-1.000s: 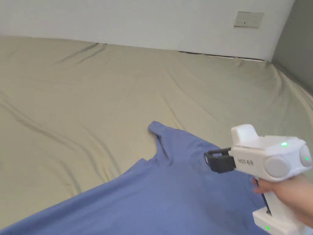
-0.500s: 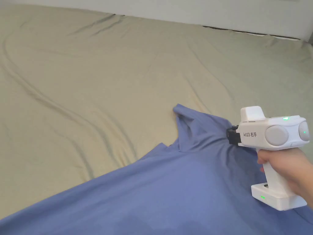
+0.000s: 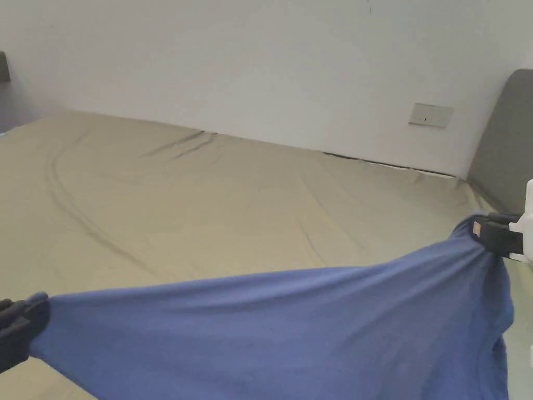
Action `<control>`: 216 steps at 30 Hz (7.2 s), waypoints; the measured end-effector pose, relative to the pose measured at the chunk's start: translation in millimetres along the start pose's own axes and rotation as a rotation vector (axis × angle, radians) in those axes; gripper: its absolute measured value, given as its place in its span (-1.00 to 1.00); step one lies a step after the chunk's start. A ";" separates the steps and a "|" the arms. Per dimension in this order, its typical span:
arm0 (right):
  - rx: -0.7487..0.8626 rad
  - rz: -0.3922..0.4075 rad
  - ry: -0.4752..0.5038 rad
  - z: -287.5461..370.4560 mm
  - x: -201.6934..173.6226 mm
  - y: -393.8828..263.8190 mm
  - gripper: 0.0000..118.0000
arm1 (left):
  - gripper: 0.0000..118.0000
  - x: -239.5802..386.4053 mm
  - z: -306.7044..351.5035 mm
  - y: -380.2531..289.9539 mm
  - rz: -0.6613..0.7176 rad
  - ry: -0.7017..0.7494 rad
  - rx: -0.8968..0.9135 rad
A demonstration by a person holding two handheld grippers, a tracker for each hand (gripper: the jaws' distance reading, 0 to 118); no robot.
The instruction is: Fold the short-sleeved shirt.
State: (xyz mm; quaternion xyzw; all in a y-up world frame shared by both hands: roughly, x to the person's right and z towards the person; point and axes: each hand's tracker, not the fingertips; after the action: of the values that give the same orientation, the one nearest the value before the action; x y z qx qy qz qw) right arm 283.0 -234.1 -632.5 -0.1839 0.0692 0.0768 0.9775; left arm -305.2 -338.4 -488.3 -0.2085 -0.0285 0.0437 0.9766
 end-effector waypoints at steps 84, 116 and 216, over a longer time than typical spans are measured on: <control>0.039 -0.016 -0.107 17.0 13.6 -175.8 -0.96 | -0.99 50.9 -127.4 -12.1 -0.104 0.082 -0.085; -0.295 -0.314 0.018 125.6 22.7 -296.2 0.67 | 0.37 16.1 -0.8 -104.5 -0.099 0.096 -0.237; -0.221 -0.122 0.017 86.0 4.3 -253.0 -1.00 | -0.93 28.9 -68.2 -94.7 -0.048 -0.003 -0.313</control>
State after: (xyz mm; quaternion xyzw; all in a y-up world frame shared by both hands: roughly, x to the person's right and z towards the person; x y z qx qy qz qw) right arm 340.9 -434.6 -465.6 -0.2949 0.0571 0.0226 0.9535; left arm -264.5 -449.2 -510.5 -0.3573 -0.0415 0.0158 0.9329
